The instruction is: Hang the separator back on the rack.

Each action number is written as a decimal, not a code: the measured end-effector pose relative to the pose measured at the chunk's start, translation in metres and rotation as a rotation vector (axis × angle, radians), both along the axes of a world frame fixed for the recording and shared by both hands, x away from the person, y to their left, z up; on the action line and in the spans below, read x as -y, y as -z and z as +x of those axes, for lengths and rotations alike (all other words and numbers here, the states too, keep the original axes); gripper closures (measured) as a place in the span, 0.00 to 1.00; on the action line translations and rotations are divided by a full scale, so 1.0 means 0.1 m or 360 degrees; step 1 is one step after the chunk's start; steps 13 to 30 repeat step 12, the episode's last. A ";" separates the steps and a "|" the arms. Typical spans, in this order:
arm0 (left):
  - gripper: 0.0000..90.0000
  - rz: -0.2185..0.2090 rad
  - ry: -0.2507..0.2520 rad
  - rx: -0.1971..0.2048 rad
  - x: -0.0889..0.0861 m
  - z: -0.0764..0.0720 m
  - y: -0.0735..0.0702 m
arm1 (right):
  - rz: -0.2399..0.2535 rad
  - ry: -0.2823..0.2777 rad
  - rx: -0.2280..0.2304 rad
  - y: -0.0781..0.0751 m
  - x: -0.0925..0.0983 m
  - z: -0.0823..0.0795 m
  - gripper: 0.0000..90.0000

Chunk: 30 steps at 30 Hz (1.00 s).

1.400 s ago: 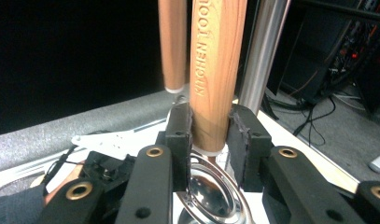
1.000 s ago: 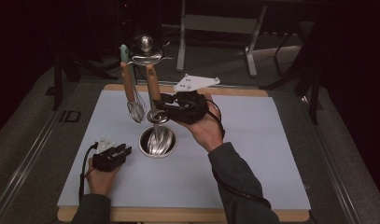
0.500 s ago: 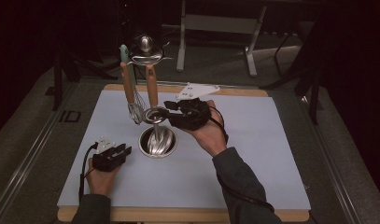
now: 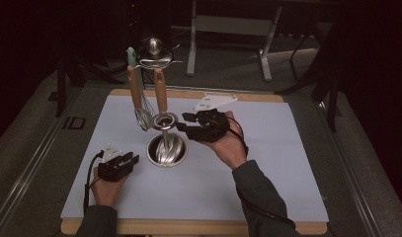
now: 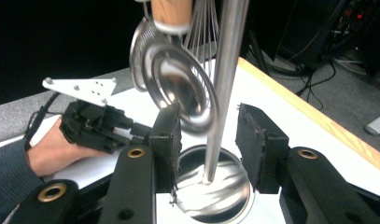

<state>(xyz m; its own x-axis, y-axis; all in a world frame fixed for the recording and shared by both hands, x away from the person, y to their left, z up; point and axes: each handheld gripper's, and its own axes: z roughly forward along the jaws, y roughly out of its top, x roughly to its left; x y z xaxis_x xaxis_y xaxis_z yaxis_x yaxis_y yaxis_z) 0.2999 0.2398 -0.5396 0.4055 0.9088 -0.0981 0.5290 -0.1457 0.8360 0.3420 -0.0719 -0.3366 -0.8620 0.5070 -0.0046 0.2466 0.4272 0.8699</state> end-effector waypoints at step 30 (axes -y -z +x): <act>0.74 -0.0002 -0.0005 -0.0002 0.00 0.00 0.00 | -0.0046 0.0019 -0.0079 0.23 0.14 0.02 0.63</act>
